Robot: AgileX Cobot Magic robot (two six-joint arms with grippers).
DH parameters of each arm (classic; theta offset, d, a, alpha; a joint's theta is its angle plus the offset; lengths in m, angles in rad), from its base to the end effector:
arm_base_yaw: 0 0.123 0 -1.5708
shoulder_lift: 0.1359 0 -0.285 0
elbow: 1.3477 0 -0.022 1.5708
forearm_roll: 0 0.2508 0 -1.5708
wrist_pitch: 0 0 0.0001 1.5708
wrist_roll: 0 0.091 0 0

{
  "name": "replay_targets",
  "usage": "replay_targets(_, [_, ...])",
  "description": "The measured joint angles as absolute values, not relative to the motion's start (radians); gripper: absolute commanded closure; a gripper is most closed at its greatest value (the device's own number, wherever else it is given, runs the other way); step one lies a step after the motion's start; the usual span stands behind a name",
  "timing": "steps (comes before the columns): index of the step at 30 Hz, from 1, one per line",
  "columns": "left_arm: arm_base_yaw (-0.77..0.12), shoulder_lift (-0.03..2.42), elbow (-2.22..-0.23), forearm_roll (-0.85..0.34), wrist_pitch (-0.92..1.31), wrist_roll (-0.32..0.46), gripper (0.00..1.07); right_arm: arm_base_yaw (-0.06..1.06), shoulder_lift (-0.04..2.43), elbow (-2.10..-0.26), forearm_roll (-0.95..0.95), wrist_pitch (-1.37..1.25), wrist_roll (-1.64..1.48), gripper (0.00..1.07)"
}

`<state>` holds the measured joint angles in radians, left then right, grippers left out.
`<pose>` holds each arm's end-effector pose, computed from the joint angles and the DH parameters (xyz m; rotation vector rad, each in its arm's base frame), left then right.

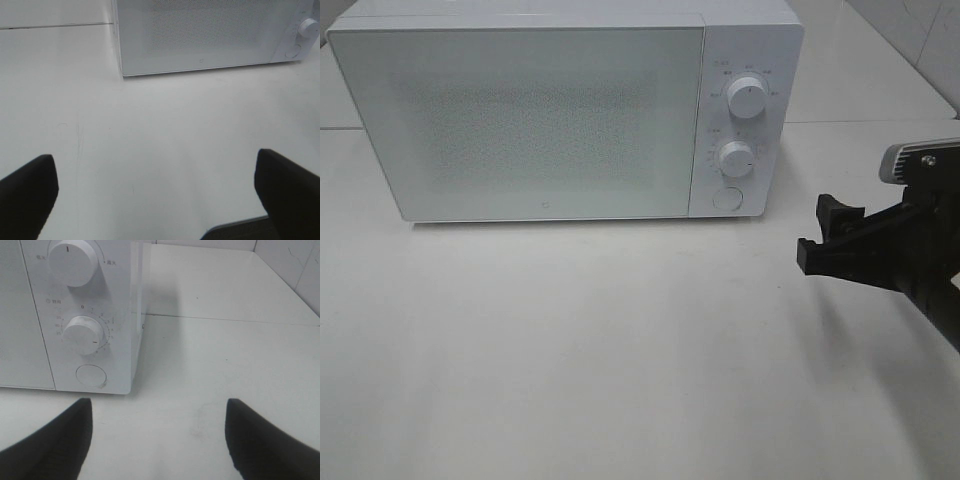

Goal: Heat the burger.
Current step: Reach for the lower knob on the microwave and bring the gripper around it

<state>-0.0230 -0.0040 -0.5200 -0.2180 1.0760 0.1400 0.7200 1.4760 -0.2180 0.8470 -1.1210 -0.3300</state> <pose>-0.0099 -0.0171 0.2831 0.1796 2.0135 -0.1861 0.1871 0.0825 0.1699 0.0039 1.7400 -0.0466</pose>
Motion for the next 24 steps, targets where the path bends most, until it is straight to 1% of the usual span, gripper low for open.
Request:
replay_targets(1, [-0.023, -0.004, -0.520, -0.218, 1.076, 0.140, 0.06, 0.720, 1.476, -0.218, 0.847, -1.121, -0.330, 0.35])
replay_targets(2, [-0.023, -0.004, -0.520, -0.218, 1.076, 0.140, 0.06, 0.760, 1.491, -0.242, 0.920, -1.129, -0.372, 0.35])
replay_targets(3, [-0.023, -0.004, -0.520, -0.218, 1.076, 0.140, 0.06, 0.760, 1.491, -0.242, 0.920, -1.129, -0.372, 0.35])
replay_targets(5, [-0.023, -0.004, -0.520, -0.218, 1.076, 0.140, 0.06, 0.813, 1.511, -0.279, 1.019, -1.138, -0.438, 0.35])
replay_targets(6, [-0.023, -0.004, -0.520, -0.218, 1.076, 0.140, 0.06, 0.813, 1.511, -0.279, 1.019, -1.138, -0.438, 0.35])
replay_targets(7, [-0.023, -0.004, -0.520, -0.218, 1.076, 0.140, 0.06, 0.836, 1.520, -0.302, 1.057, -1.141, -0.462, 0.35])
replay_targets(14, [-0.023, -0.004, -0.520, -0.218, 1.076, 0.140, 0.06, 0.884, 1.576, -0.373, 1.082, -1.154, -0.479, 0.35])
replay_targets(24, [-0.023, -0.004, -0.520, -0.218, 1.076, 0.140, 0.06, 0.890, 1.647, -0.432, 1.058, -1.154, -0.425, 0.35])
